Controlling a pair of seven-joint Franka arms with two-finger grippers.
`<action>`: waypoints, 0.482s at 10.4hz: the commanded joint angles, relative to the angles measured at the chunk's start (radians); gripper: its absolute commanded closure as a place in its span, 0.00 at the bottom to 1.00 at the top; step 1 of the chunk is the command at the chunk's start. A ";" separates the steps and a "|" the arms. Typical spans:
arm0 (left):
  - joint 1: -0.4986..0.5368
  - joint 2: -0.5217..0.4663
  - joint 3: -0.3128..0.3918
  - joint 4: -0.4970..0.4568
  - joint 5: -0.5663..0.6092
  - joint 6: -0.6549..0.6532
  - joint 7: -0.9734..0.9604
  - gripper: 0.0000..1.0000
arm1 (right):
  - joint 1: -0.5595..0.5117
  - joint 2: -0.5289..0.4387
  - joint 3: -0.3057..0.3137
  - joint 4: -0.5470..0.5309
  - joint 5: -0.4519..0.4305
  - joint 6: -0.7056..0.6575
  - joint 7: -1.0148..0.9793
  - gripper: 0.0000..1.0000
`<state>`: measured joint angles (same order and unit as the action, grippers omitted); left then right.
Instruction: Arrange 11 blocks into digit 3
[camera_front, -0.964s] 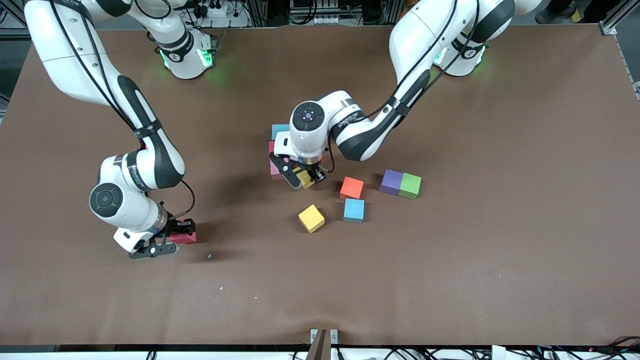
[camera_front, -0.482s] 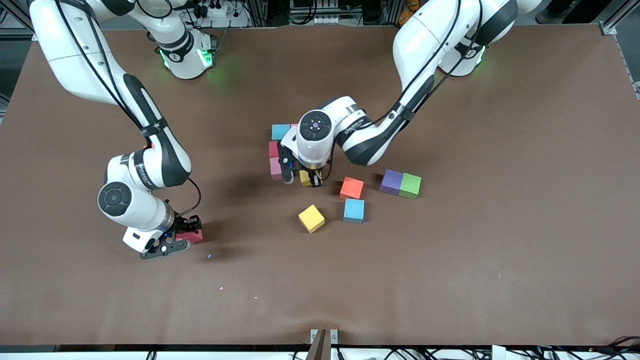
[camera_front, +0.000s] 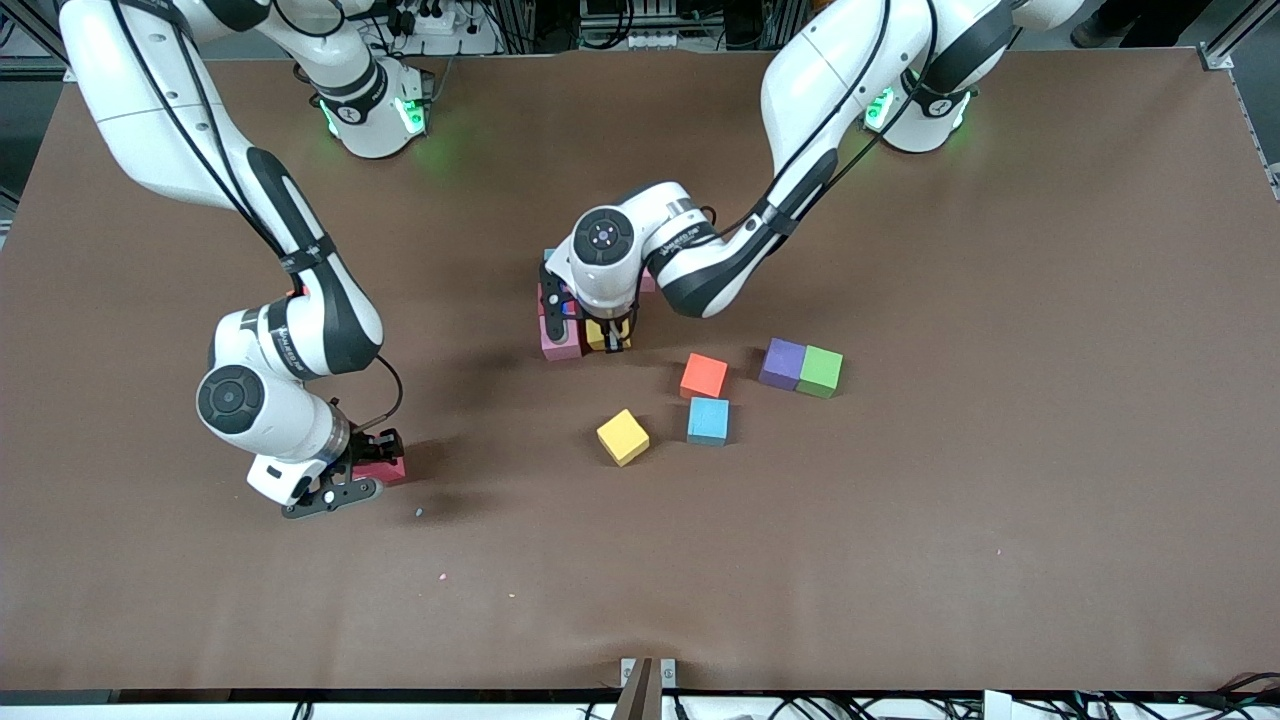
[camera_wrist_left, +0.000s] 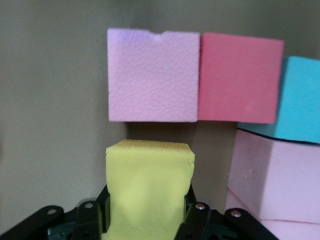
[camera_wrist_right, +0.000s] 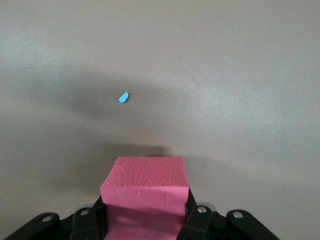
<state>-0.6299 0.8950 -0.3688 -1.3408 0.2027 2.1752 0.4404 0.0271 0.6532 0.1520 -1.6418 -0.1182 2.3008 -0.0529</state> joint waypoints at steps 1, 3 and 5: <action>-0.010 0.027 0.007 0.009 -0.017 0.063 -0.002 0.98 | 0.011 -0.001 -0.003 0.007 -0.009 -0.011 -0.007 0.78; -0.027 0.041 0.011 0.012 -0.012 0.103 -0.003 0.98 | 0.011 -0.001 -0.003 0.007 -0.009 -0.011 -0.007 0.78; -0.060 0.041 0.040 0.012 -0.014 0.115 -0.003 0.98 | 0.011 -0.001 -0.005 0.007 -0.009 -0.011 -0.007 0.78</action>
<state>-0.6530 0.9127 -0.3546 -1.3400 0.2027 2.2617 0.4404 0.0309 0.6532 0.1520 -1.6418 -0.1187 2.3002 -0.0531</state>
